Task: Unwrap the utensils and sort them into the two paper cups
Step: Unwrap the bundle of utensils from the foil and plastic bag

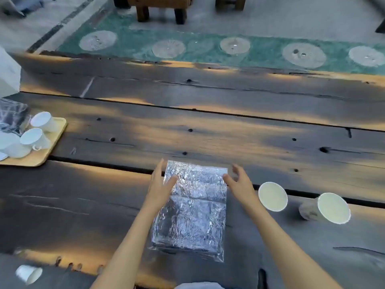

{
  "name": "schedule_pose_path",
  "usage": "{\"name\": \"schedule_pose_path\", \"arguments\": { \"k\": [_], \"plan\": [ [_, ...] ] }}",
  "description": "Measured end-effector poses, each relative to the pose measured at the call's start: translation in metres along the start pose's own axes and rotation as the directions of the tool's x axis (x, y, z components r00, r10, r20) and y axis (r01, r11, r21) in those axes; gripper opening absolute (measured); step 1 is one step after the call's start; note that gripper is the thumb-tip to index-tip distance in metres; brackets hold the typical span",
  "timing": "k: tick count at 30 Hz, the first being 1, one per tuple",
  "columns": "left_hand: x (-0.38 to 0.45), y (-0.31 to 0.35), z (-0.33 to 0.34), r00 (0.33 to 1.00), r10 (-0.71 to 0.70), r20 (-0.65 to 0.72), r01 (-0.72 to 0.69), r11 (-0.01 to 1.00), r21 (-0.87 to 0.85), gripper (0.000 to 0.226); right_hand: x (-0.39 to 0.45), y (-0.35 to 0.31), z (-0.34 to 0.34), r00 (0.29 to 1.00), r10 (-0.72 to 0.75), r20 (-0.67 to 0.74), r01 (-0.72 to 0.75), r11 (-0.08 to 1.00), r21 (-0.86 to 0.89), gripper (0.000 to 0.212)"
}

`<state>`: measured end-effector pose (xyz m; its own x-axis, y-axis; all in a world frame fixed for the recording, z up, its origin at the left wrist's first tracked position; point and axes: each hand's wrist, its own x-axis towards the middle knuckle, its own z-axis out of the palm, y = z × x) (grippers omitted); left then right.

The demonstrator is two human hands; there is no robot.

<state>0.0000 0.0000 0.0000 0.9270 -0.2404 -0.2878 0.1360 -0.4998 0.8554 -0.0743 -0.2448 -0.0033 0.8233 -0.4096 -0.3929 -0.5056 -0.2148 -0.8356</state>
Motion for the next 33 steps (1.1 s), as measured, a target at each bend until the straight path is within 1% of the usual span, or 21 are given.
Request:
{"name": "schedule_pose_path", "arguments": {
  "k": [1, 4, 6, 10, 12, 14, 17, 19, 22, 24, 26, 28, 31, 33],
  "plan": [
    [0.011, -0.004, -0.001, 0.998, -0.056, -0.006, 0.056, 0.997, -0.056, 0.074, 0.01, 0.002, 0.004, 0.999, 0.045, -0.019, -0.044, 0.999, 0.017, 0.06],
    [0.042, -0.016, -0.001, 0.97, -0.241, -0.004, 0.239, 0.963, -0.124, 0.069, 0.034, 0.008, 0.012, 0.983, 0.182, -0.033, -0.181, 0.983, 0.044, 0.055],
    [0.064, -0.024, 0.003, 0.953, -0.302, -0.005, 0.299, 0.947, -0.114, 0.067, 0.05, 0.015, 0.017, 0.959, 0.279, -0.045, -0.277, 0.959, 0.056, 0.055],
    [0.094, -0.042, 0.009, 0.923, -0.385, 0.0, 0.383, 0.92, -0.087, 0.067, 0.073, 0.033, 0.023, 0.907, 0.42, -0.041, -0.415, 0.904, 0.1, 0.059],
    [0.104, -0.048, 0.014, 0.912, -0.41, -0.008, 0.409, 0.91, -0.071, 0.066, 0.082, 0.044, 0.026, 0.893, 0.449, -0.047, -0.441, 0.89, 0.118, 0.058],
    [0.112, -0.053, 0.016, 0.905, -0.425, -0.025, 0.422, 0.904, -0.073, 0.061, 0.087, 0.051, 0.028, 0.889, 0.455, -0.056, -0.446, 0.886, 0.128, 0.057],
    [0.121, -0.057, 0.018, 0.89, -0.453, -0.059, 0.447, 0.89, -0.089, 0.044, 0.094, 0.05, 0.029, 0.88, 0.471, -0.06, -0.45, 0.869, 0.205, 0.044],
    [0.124, -0.06, 0.018, 0.876, -0.477, -0.066, 0.471, 0.878, -0.086, 0.036, 0.095, 0.051, 0.029, 0.877, 0.476, -0.061, -0.45, 0.86, 0.24, 0.037],
    [0.122, -0.06, 0.013, 0.874, -0.482, -0.066, 0.475, 0.875, -0.098, 0.031, 0.089, 0.049, 0.028, 0.883, 0.465, -0.067, -0.422, 0.847, 0.325, 0.02],
    [0.116, -0.055, 0.007, 0.894, -0.443, -0.071, 0.432, 0.892, -0.137, 0.03, 0.081, 0.046, 0.026, 0.899, 0.431, -0.078, -0.385, 0.862, 0.329, 0.005],
    [0.103, -0.045, -0.001, 0.922, -0.381, -0.063, 0.366, 0.915, -0.17, 0.025, 0.068, 0.038, 0.022, 0.927, 0.367, -0.08, -0.319, 0.883, 0.345, 0.018],
    [0.088, -0.034, -0.011, 0.951, -0.306, -0.038, 0.294, 0.937, -0.19, 0.019, 0.05, 0.024, 0.018, 0.95, 0.308, -0.061, -0.261, 0.883, 0.389, 0.023],
    [0.058, -0.018, -0.025, 0.972, -0.233, -0.033, 0.216, 0.939, -0.269, 0.023, 0.014, 0.006, 0.007, 0.98, 0.198, -0.024, -0.17, 0.891, 0.422, 0.036],
    [0.036, -0.009, -0.034, 0.982, -0.186, -0.027, 0.167, 0.929, -0.331, 0.025, -0.011, -0.003, -0.002, 0.989, 0.148, -0.024, -0.125, 0.897, 0.424, 0.041]
  ]
}}
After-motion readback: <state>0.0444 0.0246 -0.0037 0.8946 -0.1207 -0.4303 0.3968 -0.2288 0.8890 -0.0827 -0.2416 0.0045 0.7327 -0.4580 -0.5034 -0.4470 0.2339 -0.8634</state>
